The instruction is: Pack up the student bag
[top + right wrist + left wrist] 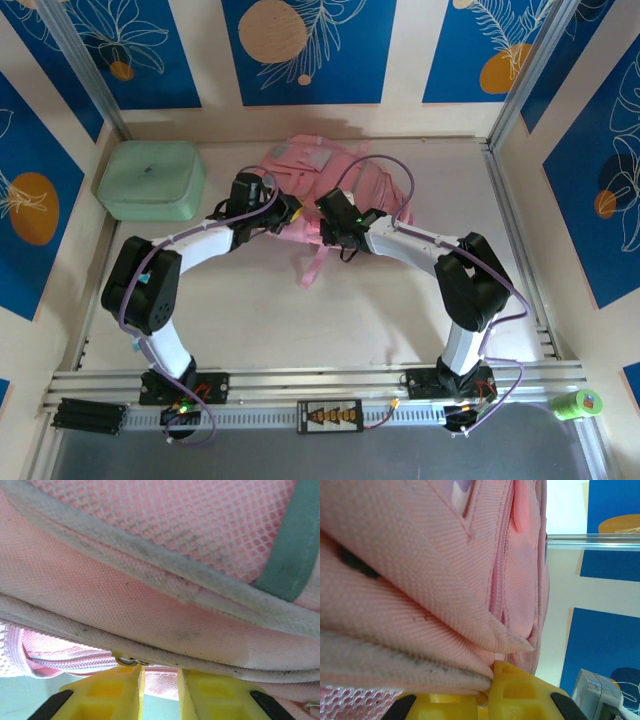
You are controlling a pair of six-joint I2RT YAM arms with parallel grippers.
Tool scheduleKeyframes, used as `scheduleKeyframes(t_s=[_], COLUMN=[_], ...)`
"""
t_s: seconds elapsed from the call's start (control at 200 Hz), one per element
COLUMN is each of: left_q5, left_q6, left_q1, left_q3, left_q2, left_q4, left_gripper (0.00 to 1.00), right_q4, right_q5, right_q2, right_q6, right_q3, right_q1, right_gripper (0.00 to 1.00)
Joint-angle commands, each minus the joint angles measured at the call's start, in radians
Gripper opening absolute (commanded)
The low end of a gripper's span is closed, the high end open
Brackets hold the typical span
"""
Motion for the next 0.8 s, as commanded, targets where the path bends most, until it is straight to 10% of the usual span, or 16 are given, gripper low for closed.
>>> scheduleKeyframes(t_s=[0.0, 0.795], left_q5=[0.041, 0.020], left_q6=[-0.013, 0.023], left_q1=[0.001, 0.042], left_q3=[0.019, 0.026], left_q2=[-0.013, 0.057], left_q4=[0.082, 0.109], left_gripper=[0.00, 0.09], right_q4=[0.077, -0.029], right_q5=[0.095, 0.019], right_q2=[0.006, -0.258], right_q6=[0.006, 0.064], right_q3=[0.058, -0.205], right_q1=[-0.010, -0.118], right_gripper=[0.21, 0.27])
